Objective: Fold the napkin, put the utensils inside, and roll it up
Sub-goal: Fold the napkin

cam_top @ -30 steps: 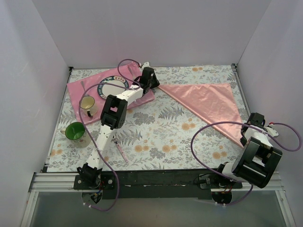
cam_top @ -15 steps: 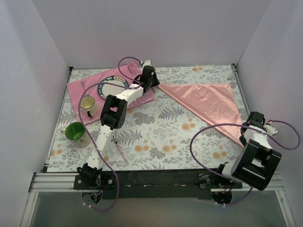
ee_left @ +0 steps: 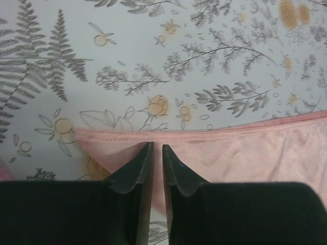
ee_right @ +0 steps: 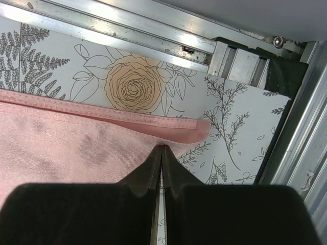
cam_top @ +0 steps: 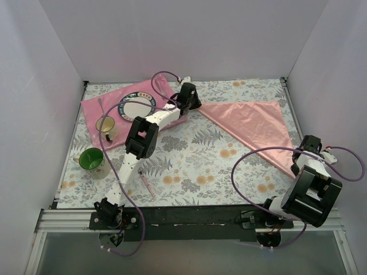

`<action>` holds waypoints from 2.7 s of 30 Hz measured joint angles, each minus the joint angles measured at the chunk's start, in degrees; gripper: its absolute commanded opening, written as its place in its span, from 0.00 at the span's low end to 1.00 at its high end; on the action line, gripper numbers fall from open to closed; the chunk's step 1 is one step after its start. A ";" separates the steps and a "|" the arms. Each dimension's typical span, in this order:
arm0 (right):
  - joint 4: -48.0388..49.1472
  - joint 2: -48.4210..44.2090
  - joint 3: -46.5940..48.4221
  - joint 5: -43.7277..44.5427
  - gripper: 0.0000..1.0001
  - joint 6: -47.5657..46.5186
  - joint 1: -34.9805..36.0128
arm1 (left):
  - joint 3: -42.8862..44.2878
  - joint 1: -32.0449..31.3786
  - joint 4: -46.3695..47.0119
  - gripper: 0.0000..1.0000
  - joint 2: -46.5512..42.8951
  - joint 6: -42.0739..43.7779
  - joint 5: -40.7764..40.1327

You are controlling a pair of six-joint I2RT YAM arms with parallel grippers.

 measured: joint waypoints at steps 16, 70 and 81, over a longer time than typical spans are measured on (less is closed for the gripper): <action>1.09 -1.77 -2.08 -0.35 0.09 -0.33 -1.97 | -2.47 0.92 -8.31 0.13 -2.91 -1.38 -6.58; 16.24 10.38 5.55 -14.97 0.12 -1.84 25.51 | -7.43 -4.55 -6.86 0.31 -5.77 2.58 11.30; 15.65 11.80 11.54 -12.50 0.20 -5.49 25.09 | -3.30 -4.46 -9.73 0.36 -5.77 1.73 13.86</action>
